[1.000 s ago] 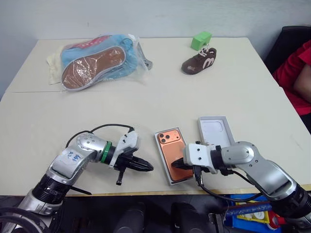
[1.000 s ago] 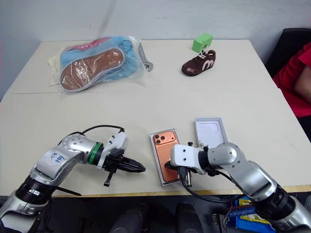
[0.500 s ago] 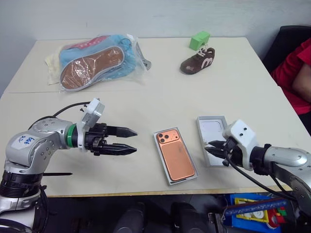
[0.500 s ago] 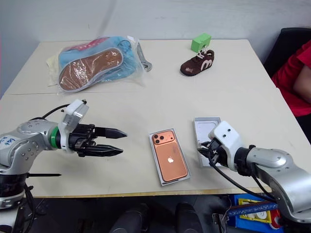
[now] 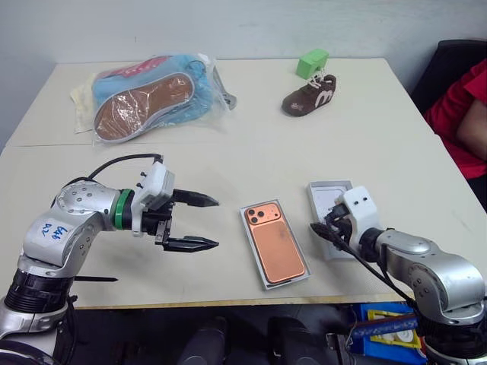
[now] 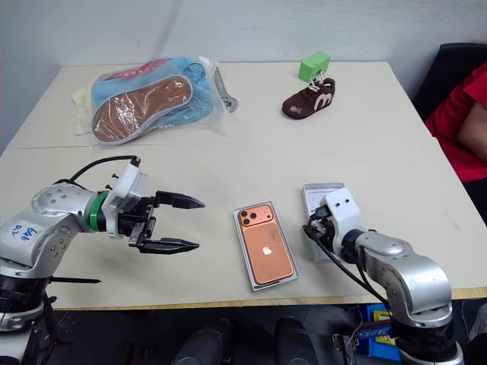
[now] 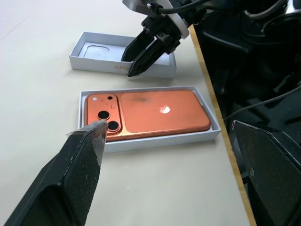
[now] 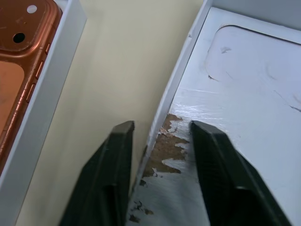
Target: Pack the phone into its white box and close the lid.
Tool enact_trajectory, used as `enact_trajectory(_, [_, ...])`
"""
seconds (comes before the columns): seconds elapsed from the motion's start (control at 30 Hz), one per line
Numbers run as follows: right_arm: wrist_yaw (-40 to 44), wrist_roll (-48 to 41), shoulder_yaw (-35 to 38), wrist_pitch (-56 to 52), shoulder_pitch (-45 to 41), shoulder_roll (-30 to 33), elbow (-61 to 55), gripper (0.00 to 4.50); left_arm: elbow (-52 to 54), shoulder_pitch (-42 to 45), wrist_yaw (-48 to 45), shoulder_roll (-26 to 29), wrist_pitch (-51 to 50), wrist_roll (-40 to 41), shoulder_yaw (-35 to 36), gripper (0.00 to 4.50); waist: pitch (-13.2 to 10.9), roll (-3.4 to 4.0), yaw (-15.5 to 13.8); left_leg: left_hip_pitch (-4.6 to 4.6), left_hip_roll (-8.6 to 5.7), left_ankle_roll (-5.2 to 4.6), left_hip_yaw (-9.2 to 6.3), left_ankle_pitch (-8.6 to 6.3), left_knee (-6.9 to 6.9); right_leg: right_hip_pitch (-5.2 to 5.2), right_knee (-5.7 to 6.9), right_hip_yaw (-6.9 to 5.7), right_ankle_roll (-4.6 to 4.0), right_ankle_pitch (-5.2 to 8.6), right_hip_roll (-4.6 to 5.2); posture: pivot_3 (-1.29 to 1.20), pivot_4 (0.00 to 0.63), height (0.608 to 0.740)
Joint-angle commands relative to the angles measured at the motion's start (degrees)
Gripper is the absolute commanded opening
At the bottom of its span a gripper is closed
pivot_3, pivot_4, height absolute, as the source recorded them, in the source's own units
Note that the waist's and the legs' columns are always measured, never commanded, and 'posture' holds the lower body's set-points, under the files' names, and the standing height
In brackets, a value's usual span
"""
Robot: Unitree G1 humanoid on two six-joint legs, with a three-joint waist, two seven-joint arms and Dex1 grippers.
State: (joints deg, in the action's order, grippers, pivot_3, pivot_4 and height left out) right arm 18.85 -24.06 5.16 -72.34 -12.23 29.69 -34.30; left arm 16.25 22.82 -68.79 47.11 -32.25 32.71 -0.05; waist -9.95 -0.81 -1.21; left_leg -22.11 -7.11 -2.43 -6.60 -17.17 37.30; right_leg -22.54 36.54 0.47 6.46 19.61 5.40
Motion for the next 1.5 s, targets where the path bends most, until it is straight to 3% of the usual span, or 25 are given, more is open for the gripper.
enact_trajectory(0.03, [-0.95,-0.18,0.49,-1.42,0.63,-0.14,-2.23,0.61,1.73,-1.35,0.36,0.31,1.54,-0.69,0.40,4.50,0.00,0.00,-0.04,0.00,0.00,0.00,0.00,0.00,0.00,0.00,0.00,0.00,0.00,0.00,0.00,0.00,0.150,0.740])
enact_trajectory(0.1, [-0.41,-1.13,1.81,-2.58,0.58,0.30,-3.46,0.03,1.58,-2.01,0.58,0.38,1.96,-0.96,0.42,4.50,0.00,0.00,-0.05,0.00,0.00,0.00,-0.01,0.00,0.00,0.00,0.00,0.00,0.00,0.00,0.00,0.00,0.150,0.740])
enact_trajectory(0.3, [7.41,-14.26,12.99,-16.06,-6.45,-2.61,-8.68,0.03,1.23,-4.86,0.36,0.65,3.77,-2.06,0.50,4.50,-0.03,0.05,0.27,-0.01,0.01,0.00,0.02,0.00,-0.04,-0.02,-0.02,0.01,0.00,0.00,0.00,0.00,0.150,0.740])
enact_trajectory(0.4, [12.54,-30.33,17.63,-20.04,-9.16,-2.26,-7.09,0.03,0.12,-5.98,0.44,0.85,5.13,-3.14,0.57,4.50,-0.03,0.05,0.26,0.00,0.04,0.03,-0.04,0.02,-0.10,-0.02,-0.03,-0.03,-0.01,0.01,-0.02,0.00,0.150,0.740])
enact_trajectory(0.5, [9.61,-50.17,17.66,-20.16,-9.88,0.09,-0.22,0.03,-0.25,-7.15,0.68,1.27,5.55,-3.54,1.27,4.50,-0.03,0.05,0.24,0.00,0.04,0.02,-0.07,0.02,-0.11,0.01,-0.03,-0.04,-0.02,0.01,-0.01,0.00,0.150,0.740])
enact_trajectory(0.6, [-2.61,-76.15,8.34,-10.19,-9.22,8.22,7.60,0.03,-0.08,-8.01,1.30,1.84,4.55,-2.90,2.73,4.50,-0.05,0.06,0.27,0.00,0.02,-0.04,-0.03,0.02,-0.08,0.05,-0.07,-0.03,-0.03,0.00,0.05,0.00,0.150,0.740])
enact_trajectory(0.67, [-7.52,-86.98,-0.82,-2.70,-11.64,11.16,11.55,0.03,-0.05,-9.30,1.68,2.56,4.26,-2.73,4.27,4.50,-0.04,0.02,0.45,0.00,0.01,-0.08,0.00,0.04,-0.06,0.06,-0.15,-0.04,-0.03,0.00,0.11,0.00,0.150,0.740])
enact_trajectory(0.77, [-8.91,-88.94,-8.47,2.08,-17.40,4.65,18.62,0.03,0.79,-12.83,2.11,4.21,4.11,-2.72,7.26,4.50,-0.02,-0.01,2.09,0.02,0.10,-0.03,0.01,0.07,-0.09,0.09,-0.44,-0.10,-0.06,-0.02,0.04,0.00,0.150,0.740])
enact_trajectory(0.93, [-14.83,-88.94,-13.99,4.08,-20.87,-5.24,26.03,0.03,2.49,-18.61,3.16,5.50,3.48,-2.08,12.12,4.50,-0.05,0.05,2.69,0.05,0.14,0.02,-0.04,0.09,-0.11,0.01,-0.02,-0.11,-0.07,-0.03,-0.01,0.00,0.150,0.740])
enact_trajectory(1.03, [-18.59,-88.94,-15.49,3.71,-20.58,-9.51,30.16,0.00,4.57,-20.88,4.03,5.25,2.11,-0.46,14.36,3.91,-0.05,0.06,2.61,0.04,0.13,0.01,-0.05,0.09,-0.10,0.00,-0.01,-0.11,-0.12,-0.05,-0.01,0.00,0.150,0.740])
enact_trajectory(1.27, [-23.62,-88.94,-15.51,2.73,-18.03,-14.03,34.17,0.00,6.42,-22.81,6.14,5.31,-1.30,1.61,16.42,1.76,-0.05,0.07,2.44,0.04,0.07,0.00,-0.10,0.08,-0.10,0.00,0.00,-0.11,-0.19,-0.10,-0.02,0.00,0.150,0.740])
enact_trajectory(1.43, [-28.06,-88.94,-15.44,3.95,-14.53,-12.42,33.80,0.00,4.60,-20.88,7.89,4.74,0.22,-3.16,10.06,0.22,-0.05,0.09,2.50,0.04,0.08,0.00,-0.09,0.08,-0.12,-0.03,0.04,-0.10,-0.19,-0.10,-0.02,0.00,0.150,0.740])
enact_trajectory(1.5, [-28.76,-88.94,-15.21,4.36,-13.24,-11.16,32.54,0.00,3.02,-19.05,8.55,4.09,1.82,-5.73,7.05,0.02,-0.03,0.12,2.52,0.04,0.07,0.01,-0.08,0.08,-0.12,-0.02,0.04,-0.10,-0.19,-0.10,-0.02,0.00,0.150,0.740])
